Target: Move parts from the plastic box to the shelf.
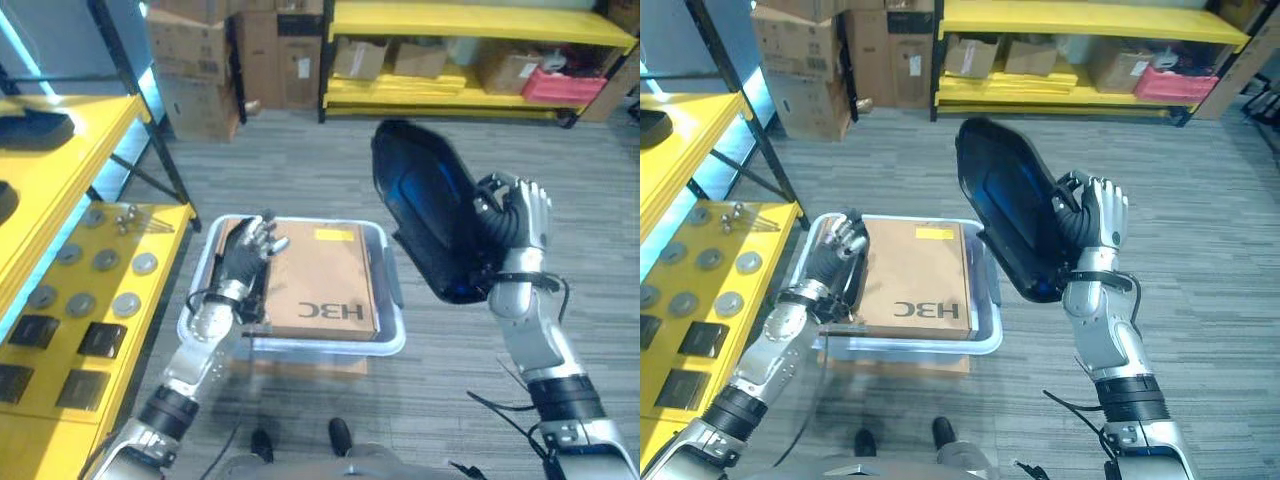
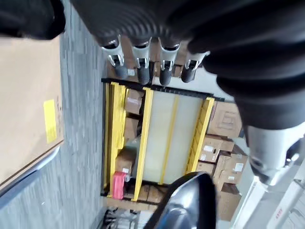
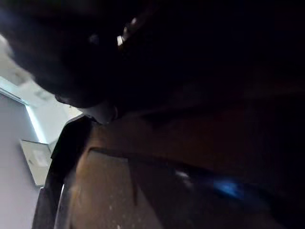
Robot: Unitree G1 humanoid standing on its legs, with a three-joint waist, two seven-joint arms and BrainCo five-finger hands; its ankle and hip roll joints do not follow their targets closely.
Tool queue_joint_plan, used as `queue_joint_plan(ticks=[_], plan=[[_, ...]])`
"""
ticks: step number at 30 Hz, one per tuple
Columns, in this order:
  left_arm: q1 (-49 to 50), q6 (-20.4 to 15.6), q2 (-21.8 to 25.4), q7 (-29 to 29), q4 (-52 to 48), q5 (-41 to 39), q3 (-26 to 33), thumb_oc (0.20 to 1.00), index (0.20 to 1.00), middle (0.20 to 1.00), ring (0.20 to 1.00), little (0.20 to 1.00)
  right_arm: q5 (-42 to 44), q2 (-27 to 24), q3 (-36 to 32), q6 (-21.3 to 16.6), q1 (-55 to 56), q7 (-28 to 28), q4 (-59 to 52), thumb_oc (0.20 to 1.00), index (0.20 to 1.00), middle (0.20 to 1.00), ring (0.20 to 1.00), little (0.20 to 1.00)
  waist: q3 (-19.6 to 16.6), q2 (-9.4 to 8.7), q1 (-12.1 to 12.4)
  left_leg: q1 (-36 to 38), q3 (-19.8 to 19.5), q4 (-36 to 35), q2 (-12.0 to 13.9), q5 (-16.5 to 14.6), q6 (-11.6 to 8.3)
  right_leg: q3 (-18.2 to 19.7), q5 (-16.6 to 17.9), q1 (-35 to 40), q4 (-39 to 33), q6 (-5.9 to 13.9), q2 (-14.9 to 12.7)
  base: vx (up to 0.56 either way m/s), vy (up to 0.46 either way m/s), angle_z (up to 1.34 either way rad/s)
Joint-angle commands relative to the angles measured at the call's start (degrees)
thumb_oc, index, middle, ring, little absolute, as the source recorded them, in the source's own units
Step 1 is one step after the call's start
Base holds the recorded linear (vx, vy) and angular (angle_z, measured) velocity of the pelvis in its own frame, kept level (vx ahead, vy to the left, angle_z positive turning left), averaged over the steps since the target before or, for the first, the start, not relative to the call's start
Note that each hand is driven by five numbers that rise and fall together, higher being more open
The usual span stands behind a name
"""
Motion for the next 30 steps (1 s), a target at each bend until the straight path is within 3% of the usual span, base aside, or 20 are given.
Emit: queue_joint_plan(ticks=[1, 13, 23, 28, 29, 30], plan=[[-4.65, -2.32, -0.07, 2.02, 4.21, 1.06, -2.46, 1.000, 1.000, 1.000, 1.000, 1.000, -2.74, -1.39, -1.91, -2.86, -1.90, -5.07, -2.46, 0.200, 0.200, 0.200, 0.200, 0.200, -4.14, -0.48, 2.07, 5.21, 2.88, 5.39, 4.41, -12.68, -2.84, -3.92, -12.68, -1.58, 9.11, 5.09, -2.08, 0.00, 0.000, 0.00], [-11.49, -2.70, -5.92, 7.89, 13.39, 2.04, -8.62, 1.000, 1.000, 1.000, 1.000, 1.000, -3.69, 2.51, 6.04, -4.17, -6.39, -9.82, -11.92, 0.200, 0.200, 0.200, 0.200, 0.200, -5.57, 0.93, -0.59, 7.87, 4.89, 5.21, 4.47, -12.75, -2.93, -2.96, -12.78, -0.59, 9.69, 4.99, -1.78, 0.00, 0.011, -0.06], [-15.17, -4.99, -8.74, 6.99, 15.31, -7.43, -10.32, 1.000, 1.000, 1.000, 1.000, 1.000, 1.76, 7.20, 13.92, -7.03, -10.30, -7.88, -13.84, 0.200, 0.200, 0.200, 0.200, 0.200, -5.34, 1.40, -1.19, 7.76, 6.39, 5.32, 4.57, -12.22, -2.93, -1.79, -12.25, -1.62, 10.11, 5.14, -1.42, -0.02, 0.013, -0.13], [-18.16, -9.49, -10.65, 5.35, 12.43, -14.61, -10.51, 1.000, 1.000, 1.000, 1.000, 1.000, 7.93, 11.43, 20.41, -9.95, -10.49, -4.73, -12.57, 0.200, 0.200, 0.200, 0.200, 0.200, -4.78, 1.36, -1.76, 7.59, 6.56, 5.16, 4.69, -11.81, -3.02, -1.53, -12.17, -2.34, 10.74, 5.14, -1.45, -0.02, 0.011, -0.04], [-18.16, -9.51, -10.63, 5.34, 12.43, -14.62, -10.49, 0.956, 0.956, 0.956, 0.956, 0.956, 7.93, 11.44, 20.45, -9.97, -10.54, -4.75, -12.52, 0.200, 0.200, 0.200, 0.200, 0.200, -4.78, 1.36, -1.78, 7.58, 6.57, 5.17, 4.69, -11.82, -3.02, -1.52, -12.19, -2.36, 10.76, 5.14, -1.44, -0.02, 0.011, -0.05], [-18.27, -10.21, -10.83, 5.09, 11.73, -15.10, -10.53, 0.539, 0.539, 0.539, 0.539, 0.539, 8.91, 12.12, 21.49, -10.49, -10.69, -4.13, -12.10, 0.200, 0.200, 0.200, 0.200, 0.200, -4.69, 1.30, -1.86, 7.49, 6.64, 5.17, 4.71, -11.76, -3.03, -1.46, -12.18, -2.58, 10.89, 5.13, -1.45, 0.00, 0.000, 0.00]])
